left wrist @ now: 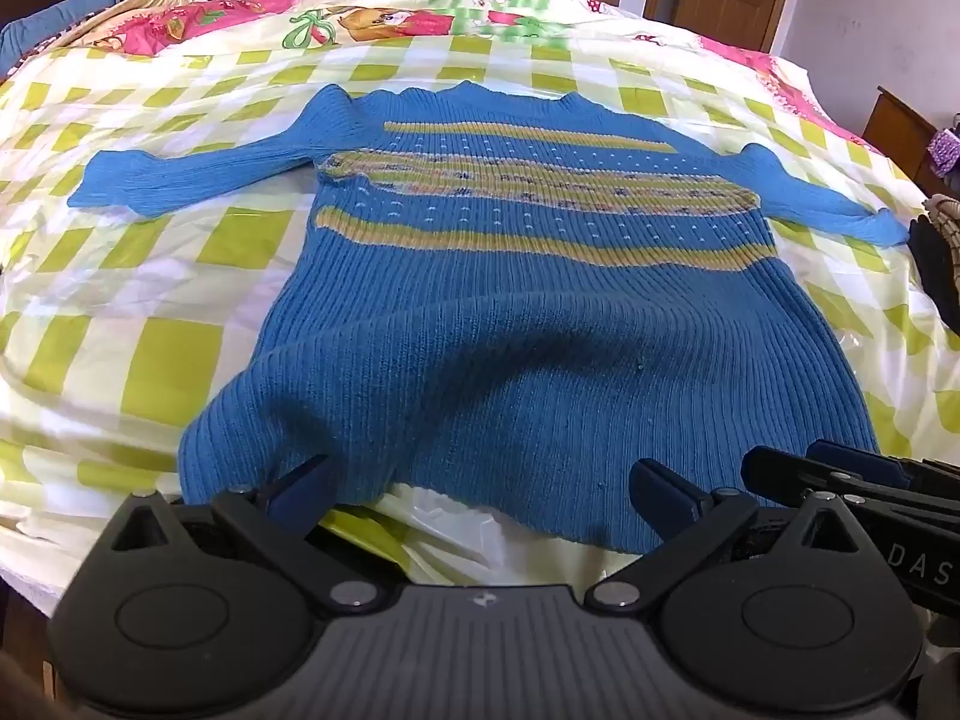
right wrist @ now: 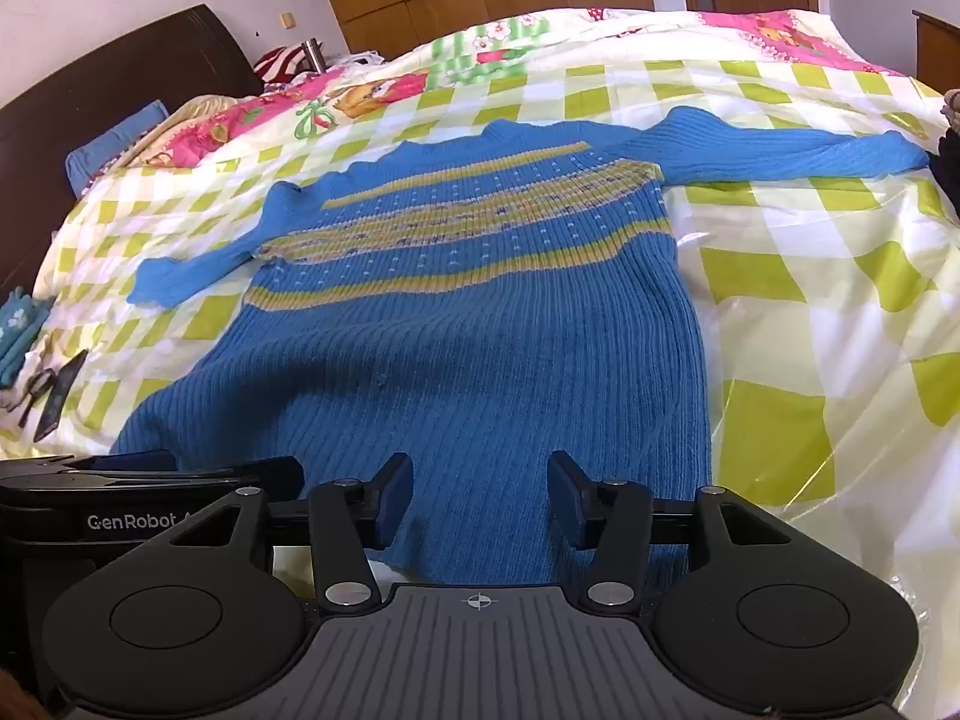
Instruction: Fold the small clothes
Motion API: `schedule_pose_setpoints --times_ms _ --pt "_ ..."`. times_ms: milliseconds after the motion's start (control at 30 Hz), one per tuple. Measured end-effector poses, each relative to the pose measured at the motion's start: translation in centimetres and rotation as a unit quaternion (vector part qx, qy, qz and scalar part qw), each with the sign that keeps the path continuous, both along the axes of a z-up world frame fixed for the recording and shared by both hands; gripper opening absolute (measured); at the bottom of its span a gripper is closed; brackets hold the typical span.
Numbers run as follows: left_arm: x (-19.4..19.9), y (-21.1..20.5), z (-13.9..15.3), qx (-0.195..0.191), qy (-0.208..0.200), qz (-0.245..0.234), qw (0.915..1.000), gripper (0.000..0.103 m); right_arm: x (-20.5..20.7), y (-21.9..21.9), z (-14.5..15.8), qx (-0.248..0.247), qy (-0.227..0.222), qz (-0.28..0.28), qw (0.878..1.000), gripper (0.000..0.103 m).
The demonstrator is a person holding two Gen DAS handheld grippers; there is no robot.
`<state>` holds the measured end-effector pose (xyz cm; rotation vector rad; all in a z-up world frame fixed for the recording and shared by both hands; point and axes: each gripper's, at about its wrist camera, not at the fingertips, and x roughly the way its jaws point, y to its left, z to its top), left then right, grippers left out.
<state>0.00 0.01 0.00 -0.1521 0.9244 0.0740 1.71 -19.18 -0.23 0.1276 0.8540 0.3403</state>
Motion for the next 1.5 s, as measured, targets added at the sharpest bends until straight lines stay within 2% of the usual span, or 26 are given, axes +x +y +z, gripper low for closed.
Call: schedule_pose_setpoints --times_ms 1500 --pt "-0.12 -0.58 -0.18 0.008 0.002 -0.009 0.9999 0.103 -0.17 -0.04 0.01 -0.011 0.003 -0.004 1.000 0.049"
